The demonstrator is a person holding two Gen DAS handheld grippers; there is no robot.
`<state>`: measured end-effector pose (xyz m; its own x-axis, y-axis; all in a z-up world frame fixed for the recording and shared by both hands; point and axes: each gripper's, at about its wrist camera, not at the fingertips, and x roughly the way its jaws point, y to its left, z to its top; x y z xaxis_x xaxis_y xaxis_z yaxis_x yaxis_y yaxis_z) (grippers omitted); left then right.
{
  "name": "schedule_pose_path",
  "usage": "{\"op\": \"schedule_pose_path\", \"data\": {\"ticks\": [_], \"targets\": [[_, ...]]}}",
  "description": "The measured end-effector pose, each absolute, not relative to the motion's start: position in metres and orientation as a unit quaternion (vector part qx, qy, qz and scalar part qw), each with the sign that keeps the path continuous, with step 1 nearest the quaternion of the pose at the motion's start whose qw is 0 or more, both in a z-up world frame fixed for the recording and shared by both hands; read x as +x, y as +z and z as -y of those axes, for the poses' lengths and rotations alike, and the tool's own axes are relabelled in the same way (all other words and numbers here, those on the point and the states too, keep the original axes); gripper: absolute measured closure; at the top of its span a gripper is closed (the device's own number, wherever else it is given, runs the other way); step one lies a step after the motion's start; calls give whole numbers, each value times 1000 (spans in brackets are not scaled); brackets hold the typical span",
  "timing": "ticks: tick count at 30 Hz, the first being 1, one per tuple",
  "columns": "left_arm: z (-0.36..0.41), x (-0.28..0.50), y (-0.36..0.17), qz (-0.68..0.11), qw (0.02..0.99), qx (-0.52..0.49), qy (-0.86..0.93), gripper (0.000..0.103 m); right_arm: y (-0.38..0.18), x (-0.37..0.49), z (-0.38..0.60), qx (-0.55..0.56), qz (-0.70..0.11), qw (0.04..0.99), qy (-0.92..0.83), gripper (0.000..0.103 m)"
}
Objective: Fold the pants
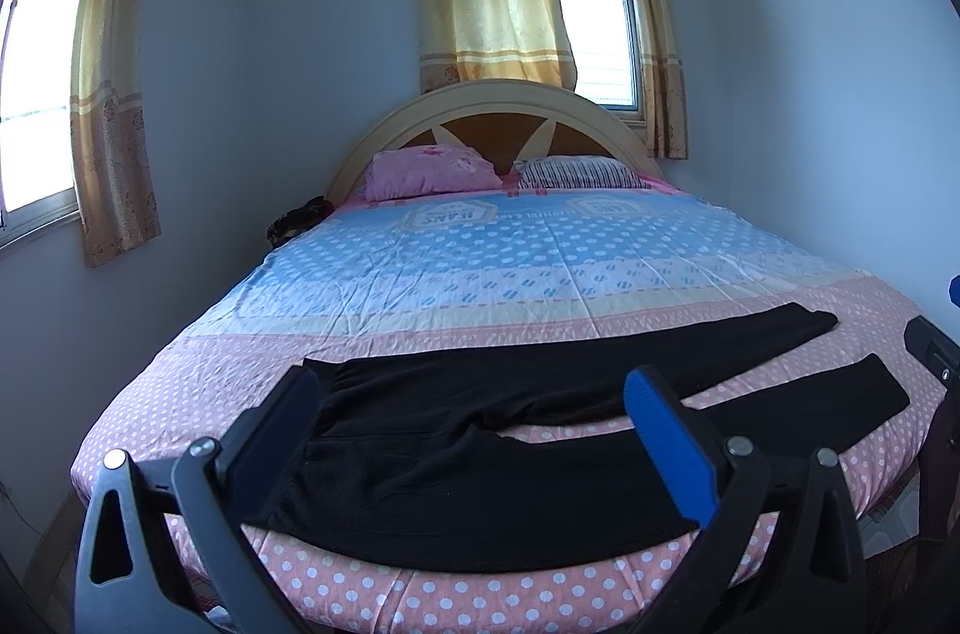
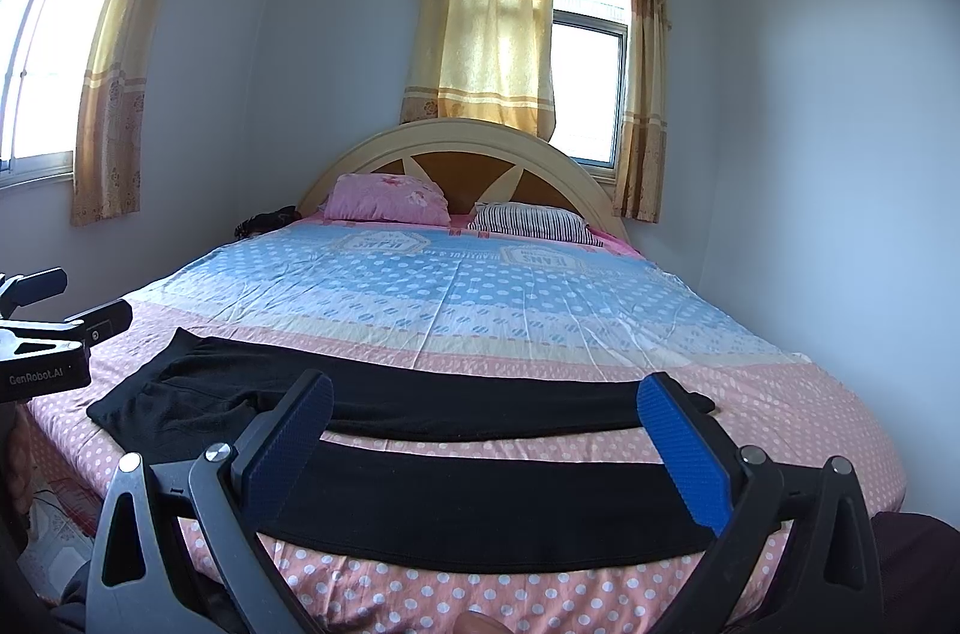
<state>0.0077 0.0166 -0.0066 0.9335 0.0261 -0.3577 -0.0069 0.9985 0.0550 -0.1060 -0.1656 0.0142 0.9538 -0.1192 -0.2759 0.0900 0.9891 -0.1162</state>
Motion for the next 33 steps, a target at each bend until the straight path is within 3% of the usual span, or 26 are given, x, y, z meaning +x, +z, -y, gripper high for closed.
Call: {"op": "schedule_pose_path", "data": {"ticks": [33], "targets": [[-21, 9, -8, -188, 982, 24, 10, 0, 8, -103, 164, -58, -153, 985, -51, 1]]}}
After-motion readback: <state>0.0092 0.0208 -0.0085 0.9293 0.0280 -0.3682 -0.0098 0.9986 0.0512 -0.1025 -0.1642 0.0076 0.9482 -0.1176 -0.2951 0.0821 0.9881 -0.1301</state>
